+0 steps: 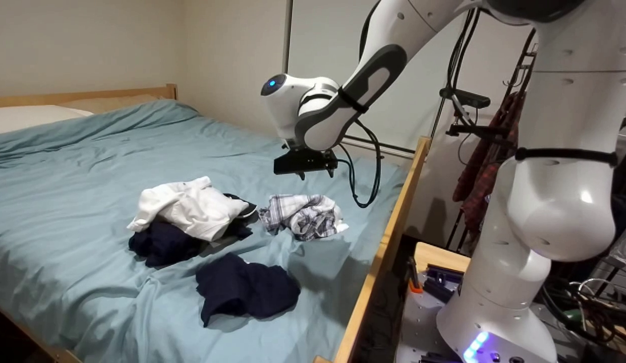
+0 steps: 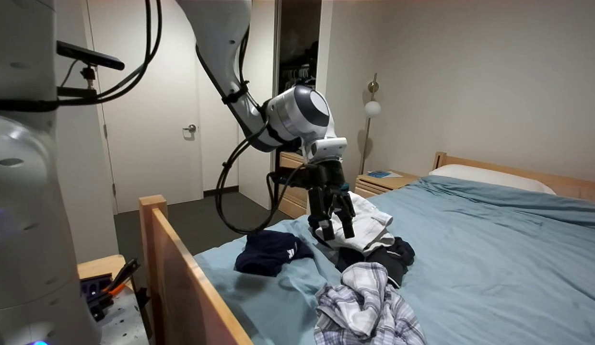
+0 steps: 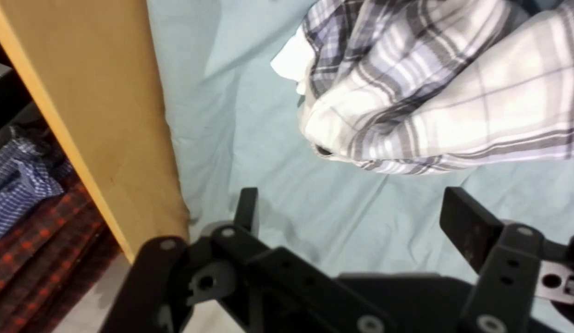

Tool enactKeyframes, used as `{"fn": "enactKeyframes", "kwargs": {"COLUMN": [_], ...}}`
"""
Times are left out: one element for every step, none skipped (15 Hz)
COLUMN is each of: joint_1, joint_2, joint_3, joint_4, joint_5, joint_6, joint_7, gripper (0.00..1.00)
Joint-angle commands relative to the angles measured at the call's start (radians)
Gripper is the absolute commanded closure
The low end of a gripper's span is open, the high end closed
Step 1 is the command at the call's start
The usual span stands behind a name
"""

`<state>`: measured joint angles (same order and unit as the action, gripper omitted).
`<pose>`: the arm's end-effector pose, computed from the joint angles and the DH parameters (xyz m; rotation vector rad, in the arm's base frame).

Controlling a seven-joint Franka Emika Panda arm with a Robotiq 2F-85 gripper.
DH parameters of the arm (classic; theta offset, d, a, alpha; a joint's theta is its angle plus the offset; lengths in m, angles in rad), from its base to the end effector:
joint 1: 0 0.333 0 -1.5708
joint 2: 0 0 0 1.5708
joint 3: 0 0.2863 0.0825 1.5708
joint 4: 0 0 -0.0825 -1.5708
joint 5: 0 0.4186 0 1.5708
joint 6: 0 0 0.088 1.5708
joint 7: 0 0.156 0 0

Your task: Fold the checked trousers

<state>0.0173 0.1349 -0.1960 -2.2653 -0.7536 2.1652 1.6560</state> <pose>0.5108 -0.1506 0.1978 1.9988 -1.5600 0.3045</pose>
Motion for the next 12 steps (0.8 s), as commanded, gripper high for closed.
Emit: {"fn": "enactKeyframes", "kwargs": {"joint_1": [-0.026,-0.02,-0.018,-0.012,-0.008,-0.007,-0.008,-0.008,-0.006,-0.006,-0.005,-0.003], "joint_2": [0.093,0.122,0.152,0.09,0.11,0.115,0.115,0.113,0.113,0.116,0.115,0.117], "joint_3": [0.046,0.053,0.061,0.05,0.053,0.053,0.053,0.051,0.049,0.049,0.05,0.047], "joint_4": [0.067,0.082,0.098,0.056,0.065,0.065,0.065,0.068,0.068,0.069,0.069,0.072], "joint_5": [-0.043,-0.055,-0.053,-0.031,-0.031,-0.031,-0.031,-0.028,-0.037,-0.031,-0.031,-0.041], "joint_6": [0.116,0.161,0.201,0.142,0.153,0.152,0.151,0.153,0.157,0.157,0.158,0.155], "joint_7": [-0.108,-0.119,-0.145,-0.092,-0.094,-0.092,-0.092,-0.075,-0.064,-0.05,-0.037,-0.013], "gripper": [0.0,0.0,0.0,0.0,0.0,0.0,0.0,0.0,0.0,0.0,0.0,0.0]}}
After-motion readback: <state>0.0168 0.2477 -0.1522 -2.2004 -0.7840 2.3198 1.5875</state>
